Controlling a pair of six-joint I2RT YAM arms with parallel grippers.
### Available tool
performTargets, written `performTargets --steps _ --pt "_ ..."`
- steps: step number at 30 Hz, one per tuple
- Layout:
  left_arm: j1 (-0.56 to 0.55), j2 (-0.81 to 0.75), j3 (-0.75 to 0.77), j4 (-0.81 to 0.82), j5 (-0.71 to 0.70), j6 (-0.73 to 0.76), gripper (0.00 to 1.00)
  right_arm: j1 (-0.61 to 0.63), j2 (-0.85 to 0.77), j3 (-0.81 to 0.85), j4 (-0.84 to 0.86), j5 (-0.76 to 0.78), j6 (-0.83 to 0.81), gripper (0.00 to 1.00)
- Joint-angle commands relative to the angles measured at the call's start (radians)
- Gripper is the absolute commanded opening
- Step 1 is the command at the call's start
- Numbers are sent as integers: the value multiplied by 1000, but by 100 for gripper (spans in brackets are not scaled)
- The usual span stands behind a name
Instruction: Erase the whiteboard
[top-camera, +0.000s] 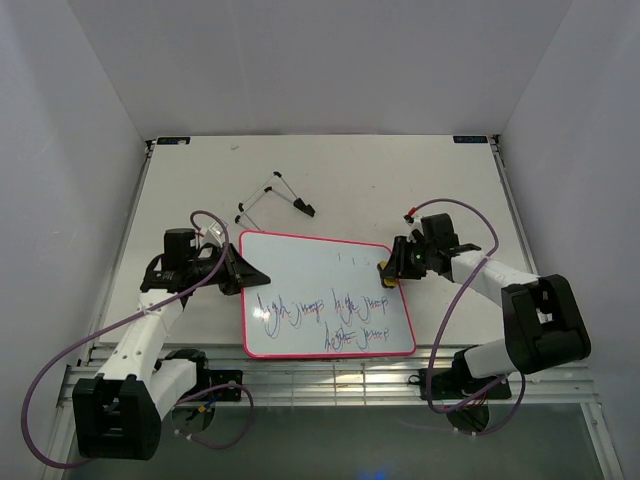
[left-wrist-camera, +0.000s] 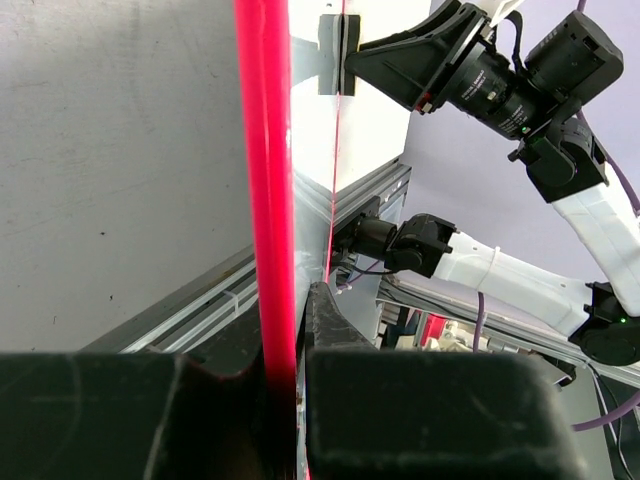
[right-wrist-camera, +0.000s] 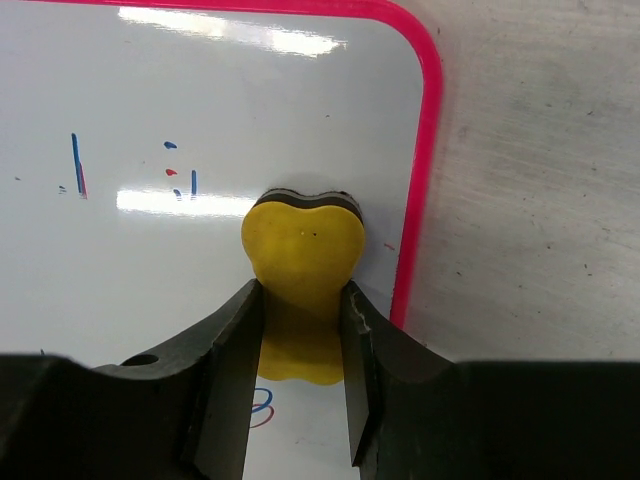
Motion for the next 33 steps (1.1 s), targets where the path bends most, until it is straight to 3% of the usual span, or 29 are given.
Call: performTargets --steps 1,6,10,14,20,29,33 --pt "11 -9 22 55 -277 97 0 17 78 -35 -131 -31 -59 32" --pt "11 27 6 98 -179 120 0 239 102 63 -97 -77 -20 32" --pt "11 41 8 101 -151 128 0 433 161 245 -74 -85 24 32" --pt "9 30 6 101 -155 126 0 468 248 377 -97 -73 21 32" --pt "9 27 8 96 -168 120 0 337 352 391 -153 -41 -34 32" --pt "11 25 8 95 -189 117 0 -8 291 138 -209 72 -137 32" --pt "11 39 8 101 -174 120 0 -6 280 134 -200 23 -137 32"
